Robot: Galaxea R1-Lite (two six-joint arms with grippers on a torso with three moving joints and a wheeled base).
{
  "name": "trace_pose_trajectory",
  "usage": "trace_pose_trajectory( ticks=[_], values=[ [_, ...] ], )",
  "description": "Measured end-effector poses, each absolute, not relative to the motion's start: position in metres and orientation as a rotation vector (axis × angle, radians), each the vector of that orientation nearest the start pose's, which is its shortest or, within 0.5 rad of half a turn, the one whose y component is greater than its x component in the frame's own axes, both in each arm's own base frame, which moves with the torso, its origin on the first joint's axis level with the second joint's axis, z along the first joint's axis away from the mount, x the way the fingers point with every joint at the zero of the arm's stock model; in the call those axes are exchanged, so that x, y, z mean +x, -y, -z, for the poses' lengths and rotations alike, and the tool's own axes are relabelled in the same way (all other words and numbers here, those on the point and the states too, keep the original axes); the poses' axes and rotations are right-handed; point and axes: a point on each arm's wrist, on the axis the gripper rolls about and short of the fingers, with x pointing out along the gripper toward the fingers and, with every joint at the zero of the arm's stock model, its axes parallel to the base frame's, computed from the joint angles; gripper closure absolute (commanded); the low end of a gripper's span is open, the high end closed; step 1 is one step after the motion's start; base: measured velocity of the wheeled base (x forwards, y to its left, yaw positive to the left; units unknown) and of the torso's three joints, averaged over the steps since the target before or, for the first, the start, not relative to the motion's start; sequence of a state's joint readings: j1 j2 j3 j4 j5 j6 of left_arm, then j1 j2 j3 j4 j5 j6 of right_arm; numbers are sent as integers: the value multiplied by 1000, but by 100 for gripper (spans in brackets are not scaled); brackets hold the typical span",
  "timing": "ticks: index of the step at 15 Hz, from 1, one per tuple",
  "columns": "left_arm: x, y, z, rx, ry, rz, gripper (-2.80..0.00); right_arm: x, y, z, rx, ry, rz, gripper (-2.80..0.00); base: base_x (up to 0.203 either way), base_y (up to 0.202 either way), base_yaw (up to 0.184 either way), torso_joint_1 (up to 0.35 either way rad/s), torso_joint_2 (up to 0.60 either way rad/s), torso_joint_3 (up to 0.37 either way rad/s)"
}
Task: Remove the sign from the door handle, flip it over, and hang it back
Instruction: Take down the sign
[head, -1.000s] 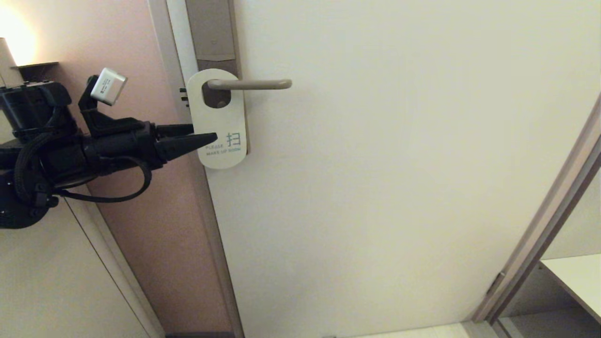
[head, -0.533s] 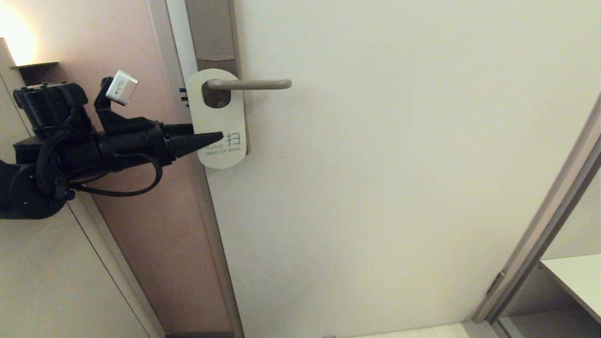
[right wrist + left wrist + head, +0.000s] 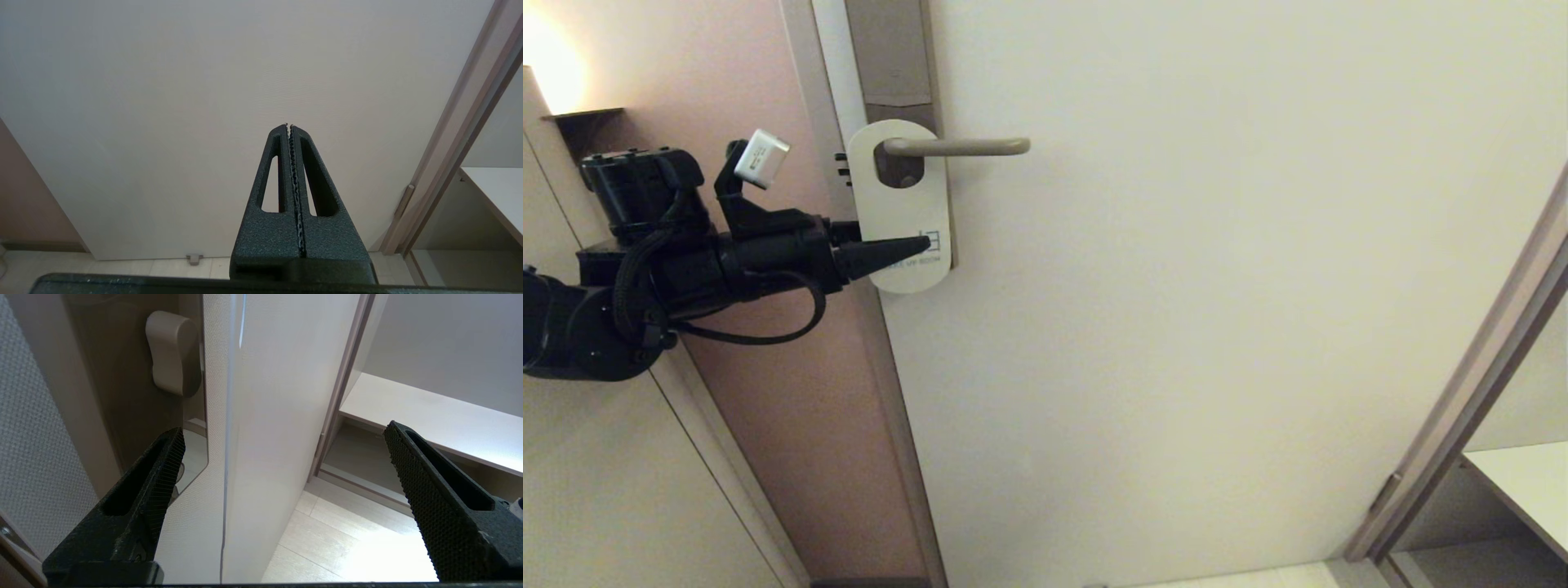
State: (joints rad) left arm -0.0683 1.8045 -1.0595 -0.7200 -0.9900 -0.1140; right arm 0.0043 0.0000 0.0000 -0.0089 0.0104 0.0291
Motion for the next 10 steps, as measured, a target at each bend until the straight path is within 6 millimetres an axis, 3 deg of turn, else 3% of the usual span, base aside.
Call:
trace_pose_trajectory(
  ticks=[10],
  values=[
    [342, 43, -232, -103, -61, 1041, -280, -23, 0, -76, 28, 8, -15, 0, 0, 0, 0, 0, 0, 0]
  ],
)
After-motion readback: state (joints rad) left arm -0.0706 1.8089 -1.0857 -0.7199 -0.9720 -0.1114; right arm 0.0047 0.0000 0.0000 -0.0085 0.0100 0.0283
